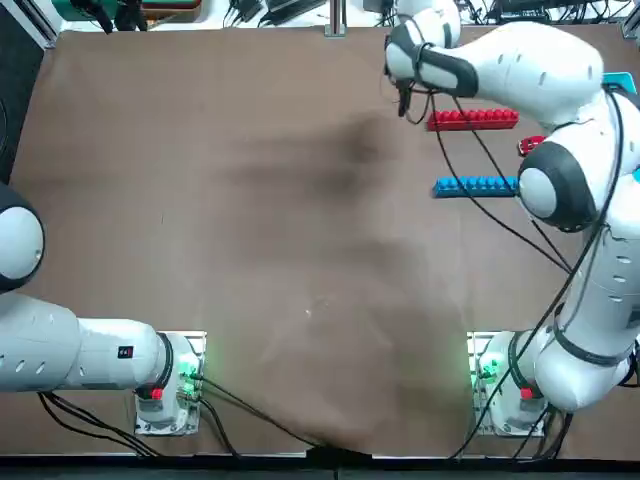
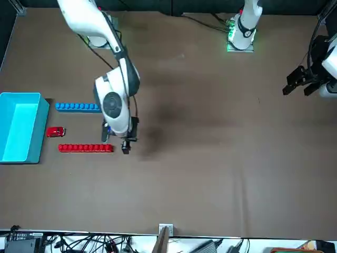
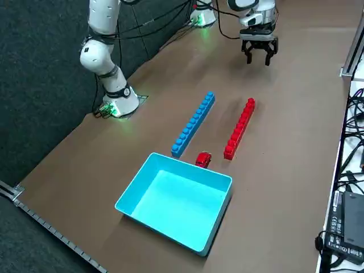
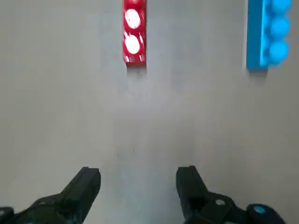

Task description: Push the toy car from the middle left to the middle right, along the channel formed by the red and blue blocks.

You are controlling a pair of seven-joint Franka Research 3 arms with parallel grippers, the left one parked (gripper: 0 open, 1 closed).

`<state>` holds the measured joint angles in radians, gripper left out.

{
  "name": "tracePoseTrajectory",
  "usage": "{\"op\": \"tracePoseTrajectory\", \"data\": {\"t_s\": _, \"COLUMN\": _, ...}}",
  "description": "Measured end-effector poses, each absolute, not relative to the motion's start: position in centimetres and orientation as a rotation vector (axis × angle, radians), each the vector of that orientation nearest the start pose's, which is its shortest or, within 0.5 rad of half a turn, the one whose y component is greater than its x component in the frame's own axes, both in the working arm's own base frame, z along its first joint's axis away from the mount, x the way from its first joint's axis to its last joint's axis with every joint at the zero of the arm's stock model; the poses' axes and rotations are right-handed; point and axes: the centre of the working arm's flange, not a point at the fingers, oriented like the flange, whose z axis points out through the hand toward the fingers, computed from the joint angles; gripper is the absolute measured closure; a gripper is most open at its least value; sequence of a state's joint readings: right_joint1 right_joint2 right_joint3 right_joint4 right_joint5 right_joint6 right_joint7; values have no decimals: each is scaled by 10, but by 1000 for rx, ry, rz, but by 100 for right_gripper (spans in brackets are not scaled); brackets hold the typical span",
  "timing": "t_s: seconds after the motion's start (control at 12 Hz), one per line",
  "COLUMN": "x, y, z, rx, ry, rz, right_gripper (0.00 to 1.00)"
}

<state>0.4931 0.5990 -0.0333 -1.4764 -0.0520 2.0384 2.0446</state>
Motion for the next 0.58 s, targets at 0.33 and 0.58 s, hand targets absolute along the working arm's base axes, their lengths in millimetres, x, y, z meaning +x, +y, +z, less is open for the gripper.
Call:
{"op": "tracePoseTrajectory", "data": {"t_s": 0.33, "x": 643, "y": 258, "z": 362, "rx": -2527, "ry": 2043, "rz": -27, "right_gripper": 0}}
{"op": "tracePoseTrajectory", "data": {"t_s": 0.58, "x": 653, "y": 202, "z": 406, "rx": -2700, "ry": 1779, "rz": -17, "right_gripper": 0}}
